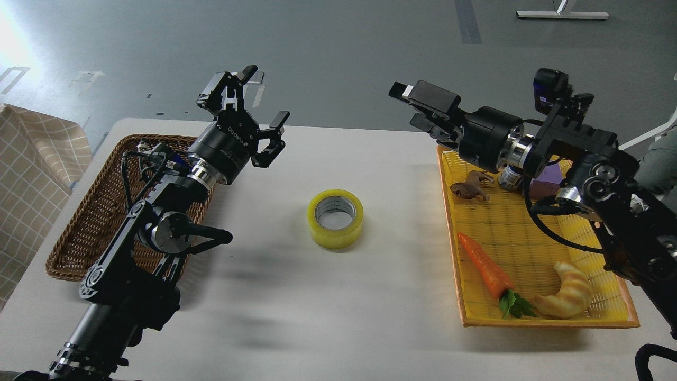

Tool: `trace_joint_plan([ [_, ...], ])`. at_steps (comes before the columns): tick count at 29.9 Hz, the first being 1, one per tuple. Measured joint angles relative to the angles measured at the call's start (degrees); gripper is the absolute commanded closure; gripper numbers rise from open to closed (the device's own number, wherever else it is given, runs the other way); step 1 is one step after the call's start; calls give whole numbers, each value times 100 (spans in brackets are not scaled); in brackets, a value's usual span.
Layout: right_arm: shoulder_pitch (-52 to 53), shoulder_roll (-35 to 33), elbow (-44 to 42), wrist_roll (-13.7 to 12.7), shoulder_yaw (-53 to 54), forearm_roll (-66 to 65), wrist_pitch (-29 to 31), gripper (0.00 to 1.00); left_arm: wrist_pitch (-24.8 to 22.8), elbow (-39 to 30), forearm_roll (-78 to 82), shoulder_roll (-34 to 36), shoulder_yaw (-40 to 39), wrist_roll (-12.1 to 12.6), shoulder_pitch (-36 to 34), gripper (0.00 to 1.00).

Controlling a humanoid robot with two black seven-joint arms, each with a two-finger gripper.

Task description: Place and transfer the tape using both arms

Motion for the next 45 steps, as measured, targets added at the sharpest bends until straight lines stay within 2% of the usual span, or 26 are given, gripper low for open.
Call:
trace_joint_plan([
  [9, -462, 64, 37, 0, 1327, 1424, -1, 0, -345, 0, 0, -35, 5, 0, 4, 2],
  [16, -697, 805, 13, -1, 1920, 1683, -2, 0, -556, 0, -1, -30, -1, -9, 5, 2],
  [27, -1032, 1421, 125, 1, 2425, 1683, -311, 0, -491, -1, -32, -73, -8, -6, -20, 2],
  [45, -1135, 1464, 282, -52, 2436, 1689, -286, 0, -603, -45, -941, -138, -98, -11, -25, 2],
])
